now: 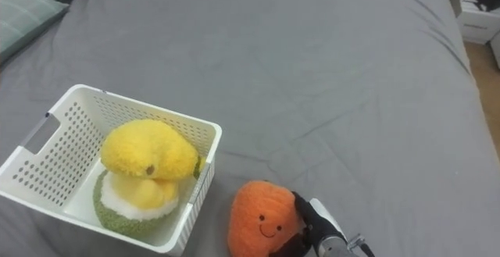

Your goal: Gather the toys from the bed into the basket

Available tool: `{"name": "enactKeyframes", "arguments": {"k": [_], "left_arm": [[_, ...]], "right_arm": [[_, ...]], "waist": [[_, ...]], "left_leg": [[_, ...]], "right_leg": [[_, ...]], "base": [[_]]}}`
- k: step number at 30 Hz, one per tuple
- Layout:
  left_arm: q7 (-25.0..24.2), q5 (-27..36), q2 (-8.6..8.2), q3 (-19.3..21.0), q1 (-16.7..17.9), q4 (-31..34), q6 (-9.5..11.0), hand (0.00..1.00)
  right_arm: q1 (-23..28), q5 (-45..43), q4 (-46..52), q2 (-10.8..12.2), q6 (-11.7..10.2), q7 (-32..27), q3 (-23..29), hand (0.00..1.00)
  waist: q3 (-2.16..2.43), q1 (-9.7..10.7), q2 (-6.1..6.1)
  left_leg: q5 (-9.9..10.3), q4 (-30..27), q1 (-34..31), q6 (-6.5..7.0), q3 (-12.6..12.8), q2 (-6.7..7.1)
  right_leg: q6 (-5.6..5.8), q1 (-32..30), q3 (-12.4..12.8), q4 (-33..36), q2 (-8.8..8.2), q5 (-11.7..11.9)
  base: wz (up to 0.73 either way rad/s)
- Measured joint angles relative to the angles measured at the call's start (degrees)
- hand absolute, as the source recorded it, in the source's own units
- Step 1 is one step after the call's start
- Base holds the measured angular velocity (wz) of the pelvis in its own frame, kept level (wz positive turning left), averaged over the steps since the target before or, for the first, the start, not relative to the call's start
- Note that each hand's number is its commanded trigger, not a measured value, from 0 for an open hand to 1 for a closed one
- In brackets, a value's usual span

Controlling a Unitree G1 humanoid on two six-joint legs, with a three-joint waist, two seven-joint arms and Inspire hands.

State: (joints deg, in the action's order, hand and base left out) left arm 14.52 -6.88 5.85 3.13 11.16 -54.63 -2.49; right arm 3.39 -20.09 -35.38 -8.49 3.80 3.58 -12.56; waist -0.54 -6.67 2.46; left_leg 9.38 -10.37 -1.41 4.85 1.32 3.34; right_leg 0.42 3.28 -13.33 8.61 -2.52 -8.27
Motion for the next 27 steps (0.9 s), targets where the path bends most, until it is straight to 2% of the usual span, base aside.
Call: {"name": "enactKeyframes", "arguments": {"k": [8, 15, 27], "left_arm": [[-0.12, -1.47, -0.03, 0.03, 0.88, 1.17, 0.03, 0.0], [0.18, -1.46, -0.16, -0.01, 0.91, 1.57, 0.04, 0.0], [0.35, -1.51, -0.12, 0.04, 1.09, 2.04, 0.02, 0.0]], "right_arm": [[-0.16, -0.23, 3.29, 0.16, -0.02, -2.28, 0.06, 1.0], [-0.37, -0.12, 5.43, 0.14, -0.02, -3.73, -1.31, 1.0], [-0.4, 0.64, 5.43, -0.05, -0.03, -5.69, -1.86, 1.0]], "waist": [[0.01, -0.33, -0.09], [0.05, -1.86, -0.06], [0.06, -1.44, -0.15]], "left_leg": [[0.0, -0.23, -0.05, 0.02, -0.12, 0.09], [-0.02, -0.08, -0.07, 0.05, -0.14, 0.13], [-0.08, -0.32, 0.13, 0.15, -0.65, 0.3]], "right_leg": [[0.06, 0.11, -0.3, 0.04, -0.06, -0.05], [0.06, 0.02, -0.4, 0.03, -0.12, -0.05], [0.12, 0.59, -1.05, 0.0, -0.31, -0.08]], "base": [[0.0], [0.0], [0.01]]}}
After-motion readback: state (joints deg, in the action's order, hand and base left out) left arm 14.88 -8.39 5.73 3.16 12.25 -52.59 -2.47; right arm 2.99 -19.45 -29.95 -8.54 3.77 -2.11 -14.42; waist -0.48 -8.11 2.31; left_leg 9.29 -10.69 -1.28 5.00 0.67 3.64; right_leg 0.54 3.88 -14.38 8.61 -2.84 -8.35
